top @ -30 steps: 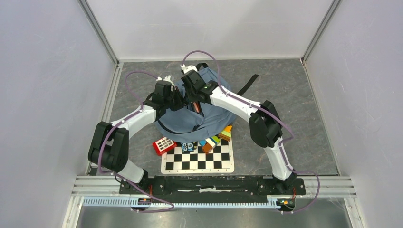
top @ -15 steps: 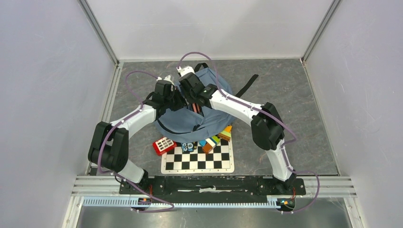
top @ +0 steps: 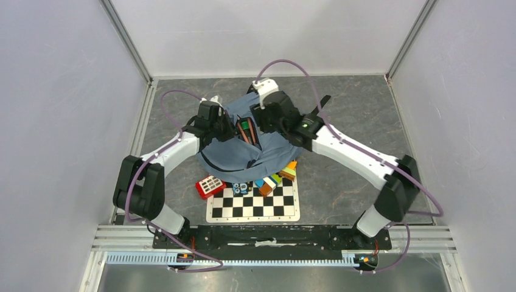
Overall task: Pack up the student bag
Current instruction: Place the stationery in the student bag, then pick up the stationery from the center of the board.
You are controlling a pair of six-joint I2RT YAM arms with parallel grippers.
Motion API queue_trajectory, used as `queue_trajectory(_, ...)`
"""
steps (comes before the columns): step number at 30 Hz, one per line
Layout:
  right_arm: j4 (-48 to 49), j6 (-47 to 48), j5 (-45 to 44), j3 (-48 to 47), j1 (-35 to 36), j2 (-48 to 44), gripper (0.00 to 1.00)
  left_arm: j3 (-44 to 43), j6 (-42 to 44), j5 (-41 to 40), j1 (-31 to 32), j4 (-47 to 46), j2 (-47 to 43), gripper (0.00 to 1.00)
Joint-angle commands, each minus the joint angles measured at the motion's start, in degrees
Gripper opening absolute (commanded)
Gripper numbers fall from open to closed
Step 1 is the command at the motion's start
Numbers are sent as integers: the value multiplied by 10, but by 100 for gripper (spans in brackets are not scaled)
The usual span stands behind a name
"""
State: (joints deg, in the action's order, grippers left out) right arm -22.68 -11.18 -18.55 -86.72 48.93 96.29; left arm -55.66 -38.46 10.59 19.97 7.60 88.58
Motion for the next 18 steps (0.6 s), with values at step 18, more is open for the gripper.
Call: queue_trajectory(18,-33,280,228,198,-343,-53,74,-39,-14,5,2,24,25,2)
